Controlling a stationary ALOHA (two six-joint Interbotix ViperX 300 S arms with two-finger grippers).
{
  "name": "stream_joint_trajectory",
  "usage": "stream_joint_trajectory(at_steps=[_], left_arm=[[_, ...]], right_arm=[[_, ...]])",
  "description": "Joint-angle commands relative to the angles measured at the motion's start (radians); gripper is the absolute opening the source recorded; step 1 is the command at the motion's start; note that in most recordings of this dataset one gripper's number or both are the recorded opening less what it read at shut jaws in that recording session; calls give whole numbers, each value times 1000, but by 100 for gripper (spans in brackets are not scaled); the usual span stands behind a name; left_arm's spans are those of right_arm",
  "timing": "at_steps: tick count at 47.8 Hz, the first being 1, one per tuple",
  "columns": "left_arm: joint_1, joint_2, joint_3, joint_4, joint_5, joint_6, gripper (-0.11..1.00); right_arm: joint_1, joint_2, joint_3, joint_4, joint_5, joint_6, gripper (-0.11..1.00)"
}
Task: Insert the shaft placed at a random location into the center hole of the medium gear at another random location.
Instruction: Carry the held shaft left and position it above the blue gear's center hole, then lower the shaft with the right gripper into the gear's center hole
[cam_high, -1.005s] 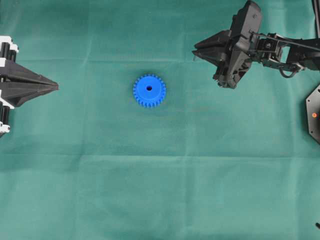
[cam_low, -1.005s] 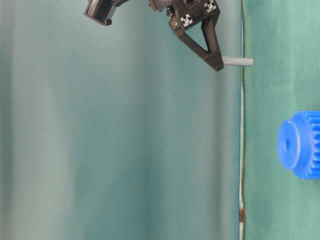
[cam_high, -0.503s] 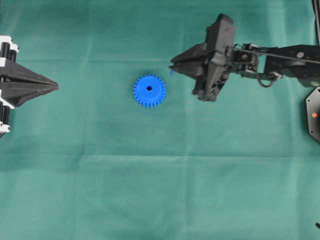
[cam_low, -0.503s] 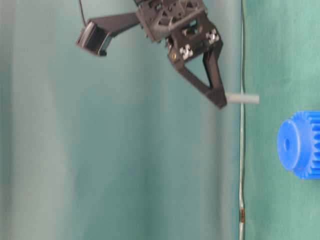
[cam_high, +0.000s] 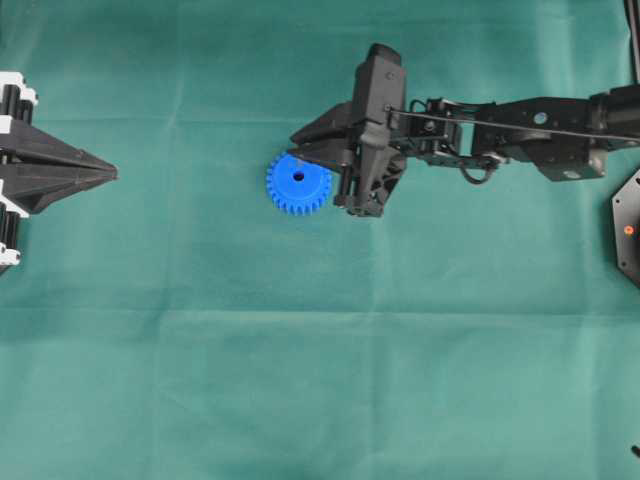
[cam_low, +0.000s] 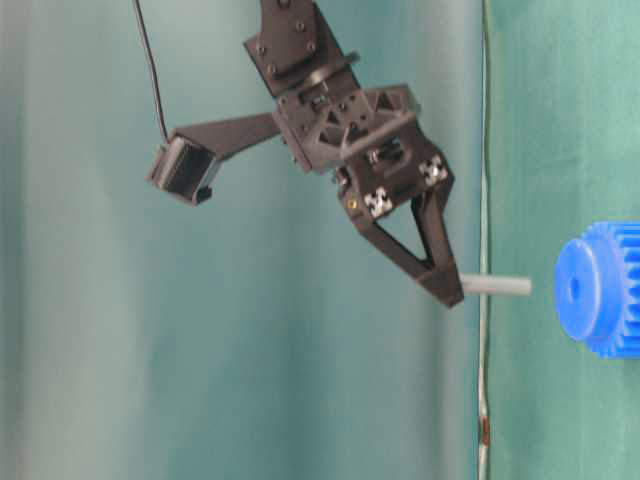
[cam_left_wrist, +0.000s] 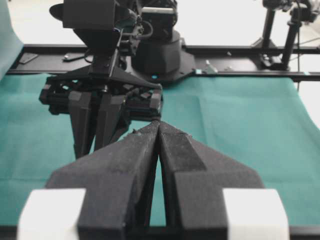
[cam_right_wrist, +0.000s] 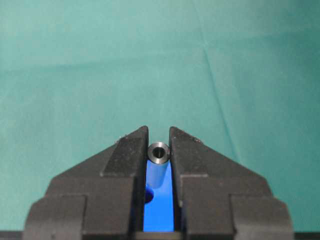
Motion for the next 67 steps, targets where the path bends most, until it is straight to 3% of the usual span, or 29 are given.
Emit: stream_joint_trajectory(at_steps=[1, 67], left_arm=[[-2, 8, -20, 3, 2, -2, 0], [-2, 6, -21, 2, 5, -2, 0]], right_arm=[[5, -6, -37, 5, 6, 2, 13], [20, 57, -40, 37, 2, -2, 13]])
